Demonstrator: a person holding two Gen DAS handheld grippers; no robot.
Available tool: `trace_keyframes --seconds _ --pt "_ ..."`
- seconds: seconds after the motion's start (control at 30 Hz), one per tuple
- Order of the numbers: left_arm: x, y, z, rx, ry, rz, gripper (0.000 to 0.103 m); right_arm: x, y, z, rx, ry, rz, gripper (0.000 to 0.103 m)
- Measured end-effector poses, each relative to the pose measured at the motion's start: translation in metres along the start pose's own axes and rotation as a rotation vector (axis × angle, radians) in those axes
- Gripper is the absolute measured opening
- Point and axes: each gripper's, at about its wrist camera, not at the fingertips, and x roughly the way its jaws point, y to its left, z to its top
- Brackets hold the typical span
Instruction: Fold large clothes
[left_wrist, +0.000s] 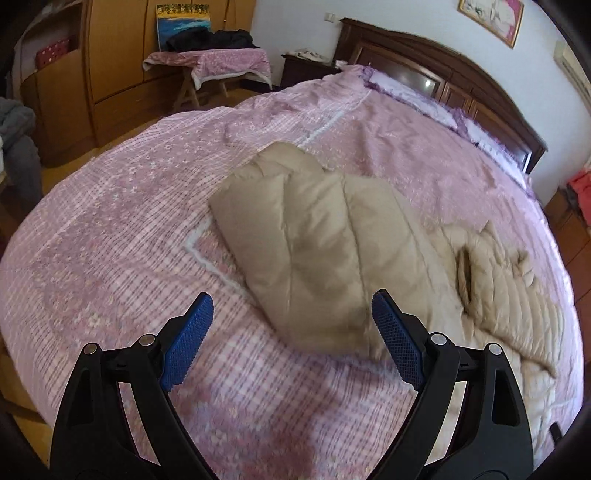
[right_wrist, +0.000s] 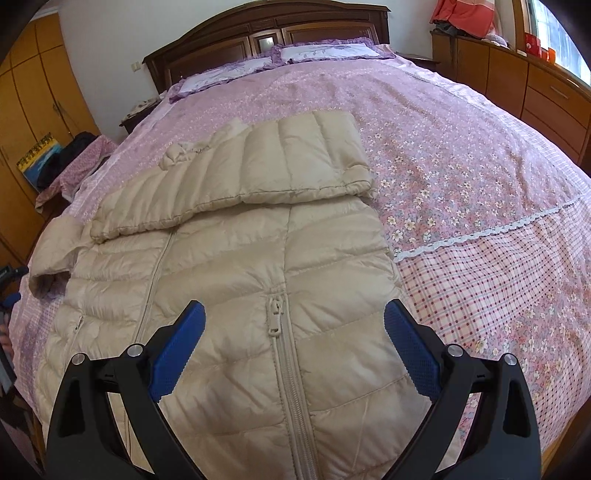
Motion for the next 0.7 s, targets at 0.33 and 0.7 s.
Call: trace_keyframes --seconds 0.33,0.7 --pt "0.054 0.009 0.015 -0.042 0.036 0.027 0.087 0.001 0.002 0.0 -0.004 0.014 -0.027 0.094" --pt "0.092 -0.001 0.008 -0.063 0.071 0.008 0.075 0.003 -0.005 0.001 0.024 0.018 -0.042 0.094"
